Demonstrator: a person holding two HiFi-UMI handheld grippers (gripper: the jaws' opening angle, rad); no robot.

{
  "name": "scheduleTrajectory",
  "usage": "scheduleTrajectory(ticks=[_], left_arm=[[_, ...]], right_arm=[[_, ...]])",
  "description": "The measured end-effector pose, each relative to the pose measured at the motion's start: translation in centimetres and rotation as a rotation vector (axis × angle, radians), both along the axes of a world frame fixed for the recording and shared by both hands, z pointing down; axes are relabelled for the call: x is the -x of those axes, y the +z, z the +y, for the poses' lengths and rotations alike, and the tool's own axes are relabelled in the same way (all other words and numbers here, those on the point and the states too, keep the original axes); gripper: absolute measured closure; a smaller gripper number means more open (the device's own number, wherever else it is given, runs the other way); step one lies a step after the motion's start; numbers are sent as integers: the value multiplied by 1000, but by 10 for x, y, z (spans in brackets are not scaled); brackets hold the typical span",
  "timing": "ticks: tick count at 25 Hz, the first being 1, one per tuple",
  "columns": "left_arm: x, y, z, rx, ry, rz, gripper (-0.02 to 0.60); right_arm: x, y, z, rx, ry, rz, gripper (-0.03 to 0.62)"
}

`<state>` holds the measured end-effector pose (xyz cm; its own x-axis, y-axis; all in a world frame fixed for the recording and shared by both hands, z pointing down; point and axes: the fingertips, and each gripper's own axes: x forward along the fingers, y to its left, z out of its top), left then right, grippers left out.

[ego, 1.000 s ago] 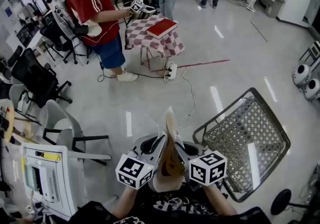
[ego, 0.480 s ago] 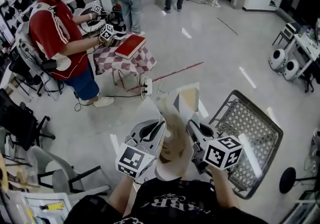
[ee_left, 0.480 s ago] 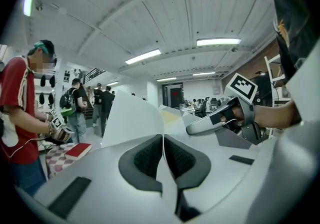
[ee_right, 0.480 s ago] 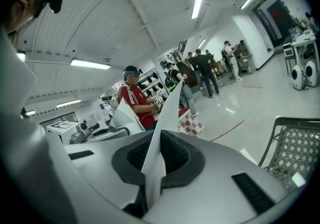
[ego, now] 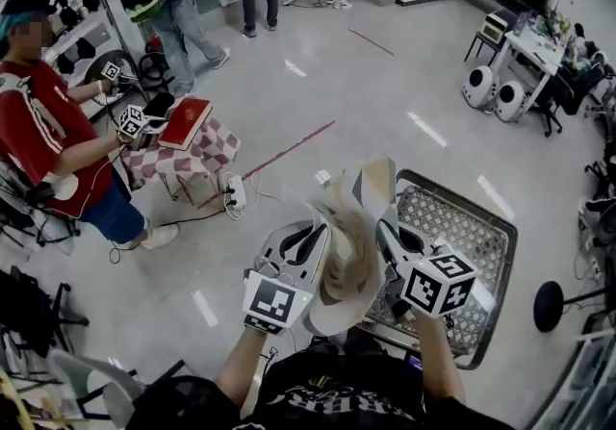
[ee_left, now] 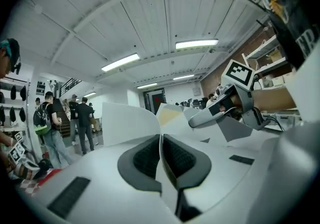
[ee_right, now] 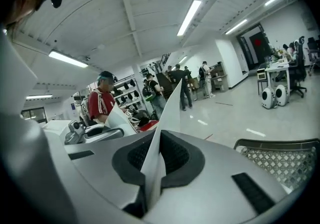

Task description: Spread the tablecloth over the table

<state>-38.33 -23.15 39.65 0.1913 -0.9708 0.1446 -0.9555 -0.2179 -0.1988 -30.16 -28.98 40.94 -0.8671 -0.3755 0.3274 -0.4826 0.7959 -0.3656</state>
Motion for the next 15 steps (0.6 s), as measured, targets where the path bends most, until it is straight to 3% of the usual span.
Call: scheduleTrajectory(ticks=[6, 11, 15], left_arm=[[-21, -7, -63, 6, 11, 64, 557], [-29, -14, -129, -22, 21, -64, 557], [-65, -34, -187, -93, 73, -124, 557]], right_arm=[[-51, 3, -72, 49, 129, -28, 579], [-91, -6, -138, 49, 259, -123, 580], [-149, -19, -185, 33, 365, -167, 580]])
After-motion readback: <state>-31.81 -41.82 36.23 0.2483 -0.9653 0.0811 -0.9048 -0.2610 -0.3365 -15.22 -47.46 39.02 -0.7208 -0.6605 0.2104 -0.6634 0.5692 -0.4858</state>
